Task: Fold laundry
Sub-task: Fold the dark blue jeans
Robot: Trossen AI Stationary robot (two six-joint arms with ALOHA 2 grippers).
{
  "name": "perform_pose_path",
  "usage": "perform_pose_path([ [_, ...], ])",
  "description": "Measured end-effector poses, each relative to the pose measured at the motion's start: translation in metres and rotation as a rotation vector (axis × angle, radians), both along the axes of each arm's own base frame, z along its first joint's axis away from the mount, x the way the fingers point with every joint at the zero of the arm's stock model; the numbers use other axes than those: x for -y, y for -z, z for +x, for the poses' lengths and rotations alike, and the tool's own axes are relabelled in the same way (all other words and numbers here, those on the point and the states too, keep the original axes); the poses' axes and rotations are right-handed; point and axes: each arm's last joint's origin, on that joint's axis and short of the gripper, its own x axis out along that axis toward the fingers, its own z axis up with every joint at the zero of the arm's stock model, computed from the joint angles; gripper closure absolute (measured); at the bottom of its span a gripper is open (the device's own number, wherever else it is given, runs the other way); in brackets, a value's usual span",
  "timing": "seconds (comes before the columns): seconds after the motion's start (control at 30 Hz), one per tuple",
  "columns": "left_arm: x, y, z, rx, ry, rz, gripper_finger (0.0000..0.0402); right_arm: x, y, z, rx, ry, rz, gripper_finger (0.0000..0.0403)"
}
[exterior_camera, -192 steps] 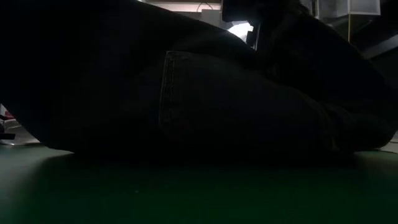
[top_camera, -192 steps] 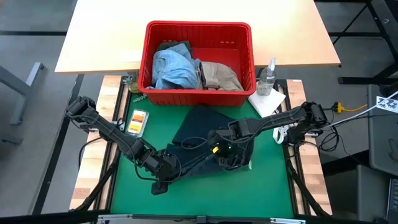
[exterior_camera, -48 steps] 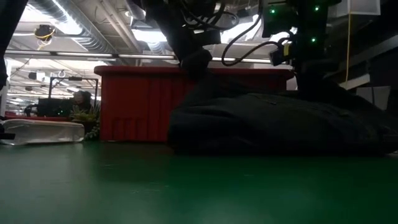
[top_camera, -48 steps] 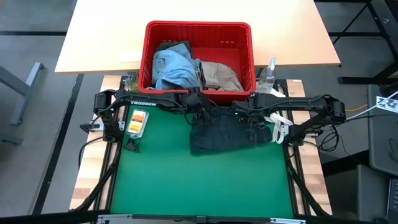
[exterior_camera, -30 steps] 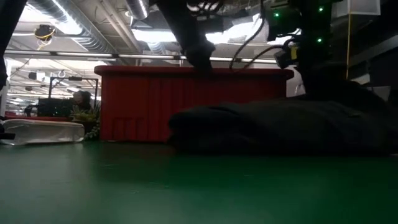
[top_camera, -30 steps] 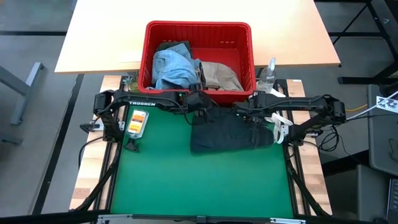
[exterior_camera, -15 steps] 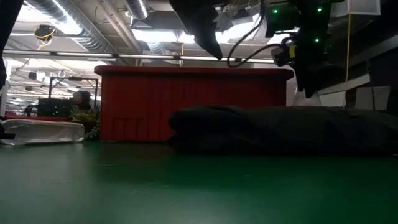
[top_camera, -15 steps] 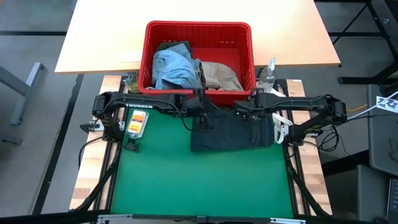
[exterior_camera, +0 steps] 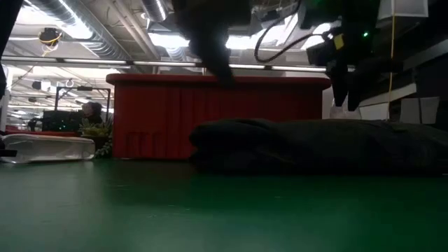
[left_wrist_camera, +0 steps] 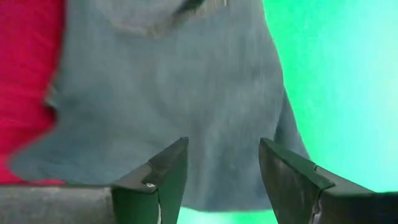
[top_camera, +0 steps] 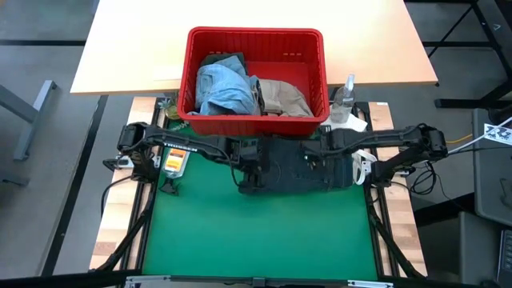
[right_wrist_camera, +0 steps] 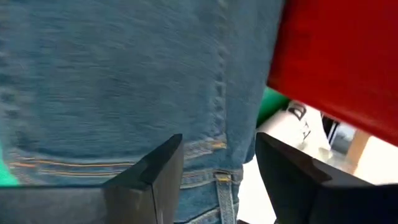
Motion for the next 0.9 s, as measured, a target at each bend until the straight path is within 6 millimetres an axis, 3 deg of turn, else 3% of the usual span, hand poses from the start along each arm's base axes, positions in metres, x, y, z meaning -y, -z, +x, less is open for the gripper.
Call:
perform_pose_path([
  [0.2, 0.013, 0.034, -0.009, -0.042, -0.006, -0.021, 0.0214, -0.031, 0.009, 0.002, 0.087, -0.018, -0.060, 0.0203],
  [0.5, 0.023, 0.075, -0.021, -0.004, -0.009, -0.030, 0.0214, -0.050, 0.064, -0.018, 0.105, 0.037, -0.056, 0.0203],
  [0.7, 0.026, 0.098, -0.037, -0.086, 0.006, -0.069, 0.0214, -0.053, 0.101, -0.018, 0.246, -0.006, 0.119, 0.0203],
  [0.9, 0.044, 0.103, -0.045, -0.151, 0.091, -0.159, 0.0214, -0.060, 0.103, -0.011, 0.314, -0.043, 0.310, 0.0203],
])
